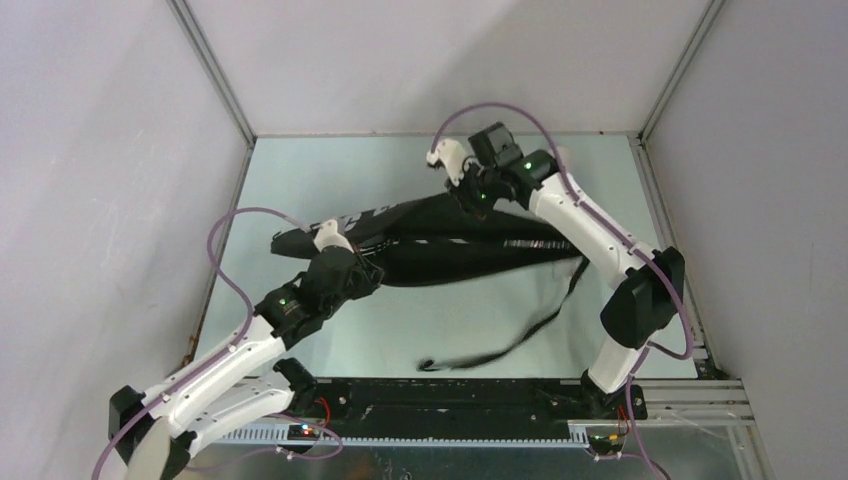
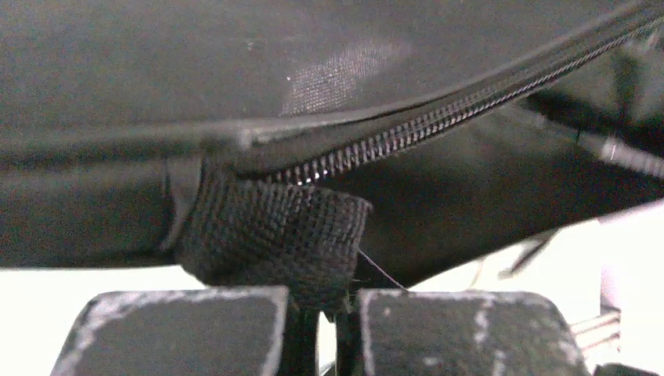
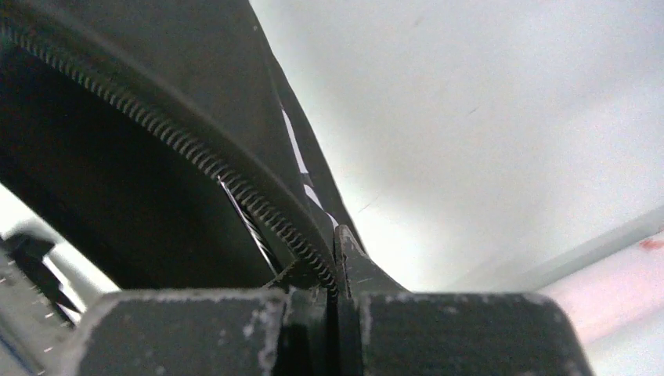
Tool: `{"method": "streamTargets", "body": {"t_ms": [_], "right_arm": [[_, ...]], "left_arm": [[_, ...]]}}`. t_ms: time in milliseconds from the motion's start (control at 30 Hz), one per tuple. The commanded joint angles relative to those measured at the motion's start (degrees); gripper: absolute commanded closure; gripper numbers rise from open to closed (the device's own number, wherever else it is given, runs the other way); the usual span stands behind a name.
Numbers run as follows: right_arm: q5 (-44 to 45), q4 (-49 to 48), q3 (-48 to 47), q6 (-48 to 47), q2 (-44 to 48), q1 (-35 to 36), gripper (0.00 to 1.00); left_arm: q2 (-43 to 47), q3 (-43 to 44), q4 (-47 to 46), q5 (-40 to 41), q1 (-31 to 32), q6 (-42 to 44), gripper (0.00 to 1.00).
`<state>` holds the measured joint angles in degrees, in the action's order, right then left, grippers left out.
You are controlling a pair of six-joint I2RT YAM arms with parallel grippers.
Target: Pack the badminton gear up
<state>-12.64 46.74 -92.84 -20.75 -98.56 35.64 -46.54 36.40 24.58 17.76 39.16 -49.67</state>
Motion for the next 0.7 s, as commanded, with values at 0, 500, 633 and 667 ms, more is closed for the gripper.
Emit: {"method": "streamTargets", "body": {"t_ms": [0, 500, 633, 667], "right_arm": [[0.14, 6.81, -14.71, -8.34, -3.91, -2.75, 1.0], [-19.89, 34.1, -22.16, -47.93, -14.55, -13.38, 1.0], [-22.04, 40.87, -24.8, -52.8, -16.41, -15.05, 1.0], [-22.59, 42.73, -25.7, -53.95, -17.02, -15.7, 1.0]], "left_arm": [[0.33, 2.37, -3.74, -1.23, 4.67, -2.97, 1.0], [-9.75, 9.48, -2.53, -11.84, 14.98, 29.5, 0.03], [-5.24, 8.49, 1.48, -7.79, 17.18, 41.2, 0.0], [-5.06, 7.97, 2.16, -5.36, 17.31, 43.11, 0.0]]}}
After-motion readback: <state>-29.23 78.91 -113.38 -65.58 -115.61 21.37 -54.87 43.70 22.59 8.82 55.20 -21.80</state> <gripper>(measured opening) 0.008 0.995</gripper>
